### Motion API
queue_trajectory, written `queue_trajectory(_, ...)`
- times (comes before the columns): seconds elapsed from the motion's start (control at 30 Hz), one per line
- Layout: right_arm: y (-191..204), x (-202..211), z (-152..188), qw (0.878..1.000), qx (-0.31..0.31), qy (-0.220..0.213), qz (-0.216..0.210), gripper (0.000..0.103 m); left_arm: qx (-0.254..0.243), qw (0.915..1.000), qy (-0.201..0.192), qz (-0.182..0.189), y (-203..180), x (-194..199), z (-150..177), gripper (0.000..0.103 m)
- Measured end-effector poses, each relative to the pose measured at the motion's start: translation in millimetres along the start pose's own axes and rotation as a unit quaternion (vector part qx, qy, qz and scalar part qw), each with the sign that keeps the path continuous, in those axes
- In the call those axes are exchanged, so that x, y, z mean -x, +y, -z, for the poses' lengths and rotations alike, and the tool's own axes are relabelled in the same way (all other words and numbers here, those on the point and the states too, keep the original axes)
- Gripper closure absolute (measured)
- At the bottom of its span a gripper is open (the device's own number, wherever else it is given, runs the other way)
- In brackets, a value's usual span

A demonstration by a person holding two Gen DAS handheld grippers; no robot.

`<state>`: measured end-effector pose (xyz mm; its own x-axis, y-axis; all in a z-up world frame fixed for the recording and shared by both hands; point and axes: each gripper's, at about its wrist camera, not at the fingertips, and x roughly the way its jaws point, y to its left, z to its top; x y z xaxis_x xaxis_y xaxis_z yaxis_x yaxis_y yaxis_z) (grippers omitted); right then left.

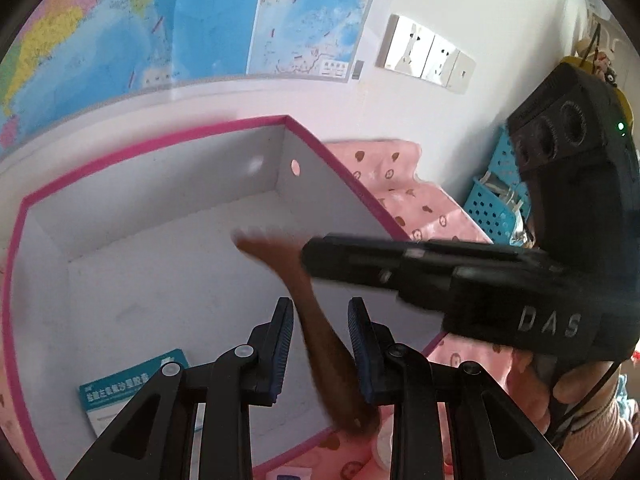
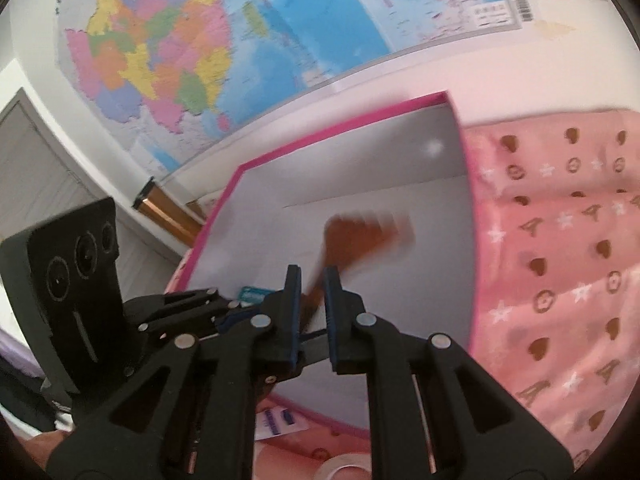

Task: Organize rigid objects
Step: 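Lower the back scratcher into the magenta box and release it, then grasp the red corkscrew body with the right gripper and lift it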

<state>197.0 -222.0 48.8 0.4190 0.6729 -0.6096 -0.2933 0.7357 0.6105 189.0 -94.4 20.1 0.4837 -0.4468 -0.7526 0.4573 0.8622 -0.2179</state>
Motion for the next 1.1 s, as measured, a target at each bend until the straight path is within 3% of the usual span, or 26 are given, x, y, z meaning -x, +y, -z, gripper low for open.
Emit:
queue_trajectory(0.07, -0.3, 5.5, -0.6, 1.000, 0.006, -0.008, 0.023, 0.088, 0.001, 1.0000, -0.002, 0.004, 0.6, 0.0, 3.6, 0.073)
queue_trajectory(0.3, 5.9, 38.1, 16.5, 0.998, 0.030, -0.039, 0.036, 0.087, -0.014, 0.9992, -0.036, -0.006, -4.5, 16.8, 18.0, 0.067)
queue_trajectory(0.43, 7.7, 67.4, 39.6, 0.997, 0.044, -0.056, 0.038, 0.076, -0.027, 0.9975, -0.065, -0.010, -14.4, 36.6, 33.6, 0.063)
queue_trajectory(0.6, -5.8, 90.9, 78.2, 0.998, 0.031, -0.039, 0.036, 0.072, -0.049, 0.9954, -0.082, 0.012, -35.4, 58.1, 64.1, 0.058)
queue_trajectory(0.9, -47.5, 114.5, 164.0, 0.996, -0.055, 0.007, 0.069, 0.072, -0.089, 0.9939, -0.033, 0.057, -76.5, 51.6, 125.0, 0.058)
queue_trajectory(1.1, -50.6, 122.0, 197.0, 0.993, -0.082, 0.027, 0.079, 0.072, -0.086, 0.9923, 0.012, 0.089, -92.5, 28.5, 146.6, 0.058)
